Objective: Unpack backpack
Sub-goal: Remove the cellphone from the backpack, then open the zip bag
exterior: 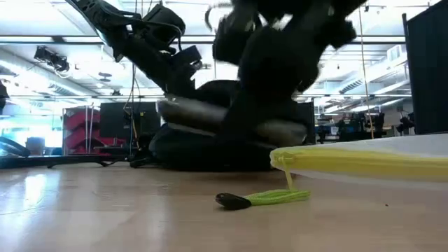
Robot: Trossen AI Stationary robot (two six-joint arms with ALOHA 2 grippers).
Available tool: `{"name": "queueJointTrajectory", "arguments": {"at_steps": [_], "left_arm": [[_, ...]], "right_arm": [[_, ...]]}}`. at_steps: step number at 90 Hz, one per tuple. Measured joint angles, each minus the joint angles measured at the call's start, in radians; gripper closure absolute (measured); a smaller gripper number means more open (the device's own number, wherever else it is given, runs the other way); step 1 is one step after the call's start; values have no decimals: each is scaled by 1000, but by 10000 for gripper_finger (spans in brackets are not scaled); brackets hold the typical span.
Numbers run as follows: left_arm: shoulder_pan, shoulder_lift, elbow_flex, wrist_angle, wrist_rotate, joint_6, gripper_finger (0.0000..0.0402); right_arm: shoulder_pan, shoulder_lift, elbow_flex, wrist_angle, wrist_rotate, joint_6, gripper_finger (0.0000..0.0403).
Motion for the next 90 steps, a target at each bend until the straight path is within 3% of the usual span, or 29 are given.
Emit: {"name": "queueJointTrajectory", "arguments": {"at_steps": [14,42,64,90], "left_arm": [[-4,0,0,0,1,32,364],[-5,-40,0,6,-16,60,313],[-4,-140,0,-70,-25,61,310],[-20,-256,0,-277,-42,26,304]], "right_arm": [[-27,20,2,-23,-39,44,12],[14,-48,3,-22,-51,46,60],[63,-124,3,-31,162,-38,100],[98,-152,3,-31,373,-105,140]]}}
